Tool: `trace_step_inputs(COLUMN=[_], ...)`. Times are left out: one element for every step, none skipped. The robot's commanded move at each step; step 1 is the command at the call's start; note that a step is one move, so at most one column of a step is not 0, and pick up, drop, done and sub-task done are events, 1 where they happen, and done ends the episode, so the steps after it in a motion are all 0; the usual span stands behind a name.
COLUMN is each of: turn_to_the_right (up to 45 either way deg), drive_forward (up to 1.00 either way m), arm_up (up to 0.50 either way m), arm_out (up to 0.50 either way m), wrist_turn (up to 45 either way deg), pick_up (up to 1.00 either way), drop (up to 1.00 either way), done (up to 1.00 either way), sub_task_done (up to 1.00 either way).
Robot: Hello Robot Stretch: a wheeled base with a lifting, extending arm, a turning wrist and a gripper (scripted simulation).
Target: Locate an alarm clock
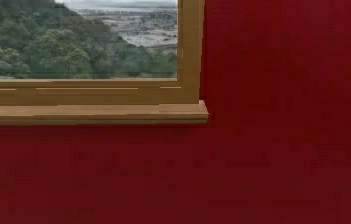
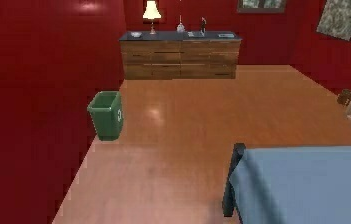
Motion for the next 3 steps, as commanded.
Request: trace_step_inputs(turn_to_the_right=[-45.0, -42.0, 0.0], drive_forward=[0.00, 0.00, 0.75], arm_up=[0.00, 0.00, 0.00], arm_out=[0.00, 0.00, 0.00], wrist_turn=[0.0, 0.0, 0.0], pick_up=[0.00, 0.00, 0.00], drop=[0.00, 0.00, 0.00], done=[0.00, 0.00, 0.00], sub_task_done=[0.00, 0.00, 0.00])
